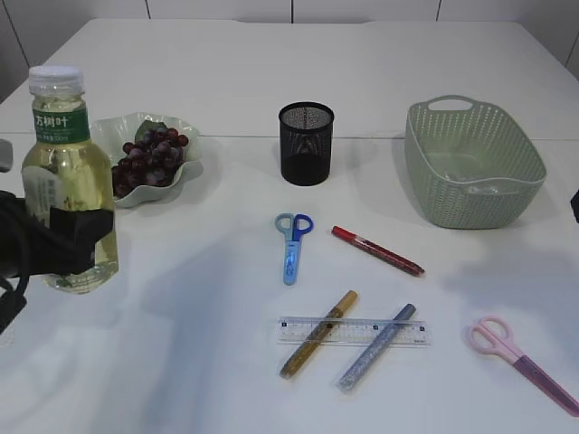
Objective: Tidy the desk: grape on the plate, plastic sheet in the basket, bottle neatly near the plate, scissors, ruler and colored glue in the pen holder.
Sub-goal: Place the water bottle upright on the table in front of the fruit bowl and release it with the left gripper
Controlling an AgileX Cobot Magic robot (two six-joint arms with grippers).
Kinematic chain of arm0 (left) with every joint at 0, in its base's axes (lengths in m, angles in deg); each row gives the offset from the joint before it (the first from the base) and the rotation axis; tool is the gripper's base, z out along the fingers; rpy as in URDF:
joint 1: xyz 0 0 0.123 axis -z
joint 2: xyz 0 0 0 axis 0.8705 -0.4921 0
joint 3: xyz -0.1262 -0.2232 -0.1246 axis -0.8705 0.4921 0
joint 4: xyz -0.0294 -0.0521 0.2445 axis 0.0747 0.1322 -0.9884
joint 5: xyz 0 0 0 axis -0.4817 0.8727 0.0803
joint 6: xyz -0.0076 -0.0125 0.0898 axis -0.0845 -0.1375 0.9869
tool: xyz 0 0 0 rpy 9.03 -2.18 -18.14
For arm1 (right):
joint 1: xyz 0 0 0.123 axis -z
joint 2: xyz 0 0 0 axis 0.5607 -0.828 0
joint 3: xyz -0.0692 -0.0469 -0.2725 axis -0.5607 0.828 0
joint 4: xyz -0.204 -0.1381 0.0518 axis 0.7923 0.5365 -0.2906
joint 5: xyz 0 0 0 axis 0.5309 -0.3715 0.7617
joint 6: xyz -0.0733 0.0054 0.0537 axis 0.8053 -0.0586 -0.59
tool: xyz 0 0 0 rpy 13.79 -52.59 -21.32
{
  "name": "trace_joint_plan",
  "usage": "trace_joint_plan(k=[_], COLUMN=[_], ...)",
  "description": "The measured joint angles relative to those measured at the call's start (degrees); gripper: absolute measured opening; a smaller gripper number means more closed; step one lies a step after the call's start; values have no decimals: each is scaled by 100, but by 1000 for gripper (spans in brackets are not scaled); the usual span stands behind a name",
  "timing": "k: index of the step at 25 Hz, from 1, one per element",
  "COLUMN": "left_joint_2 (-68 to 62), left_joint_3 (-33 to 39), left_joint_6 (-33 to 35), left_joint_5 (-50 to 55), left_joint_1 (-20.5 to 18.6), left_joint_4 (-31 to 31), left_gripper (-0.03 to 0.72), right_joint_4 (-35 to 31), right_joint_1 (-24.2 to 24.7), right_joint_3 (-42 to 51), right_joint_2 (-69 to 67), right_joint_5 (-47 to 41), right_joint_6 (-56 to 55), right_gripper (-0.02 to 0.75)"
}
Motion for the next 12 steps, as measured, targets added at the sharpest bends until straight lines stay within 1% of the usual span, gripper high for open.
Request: trace_joint_plan(k=[3, 7, 10, 12], left_joint_2=[-355, -805, -1151, -1433], left_joint_3=[0, 0, 0, 0], left_joint_6=[0, 0, 0, 0], left_joint_5=[-702, -1419, -2306, -3011], left_joint_1=[0, 0, 0, 0], left_joint_4=[-93, -623, -815, -813], left_gripper=[417, 417, 417, 417], right_joint_4=[0, 0, 0, 0], right_joint_1=[0, 0, 0, 0], right_joint_3=[0, 3, 3, 3], right_joint_2=[0, 0, 0, 0], right_joint_5=[0, 0, 0, 0], right_joint_6=[0, 0, 0, 0], right_gripper=[494, 494, 494, 494])
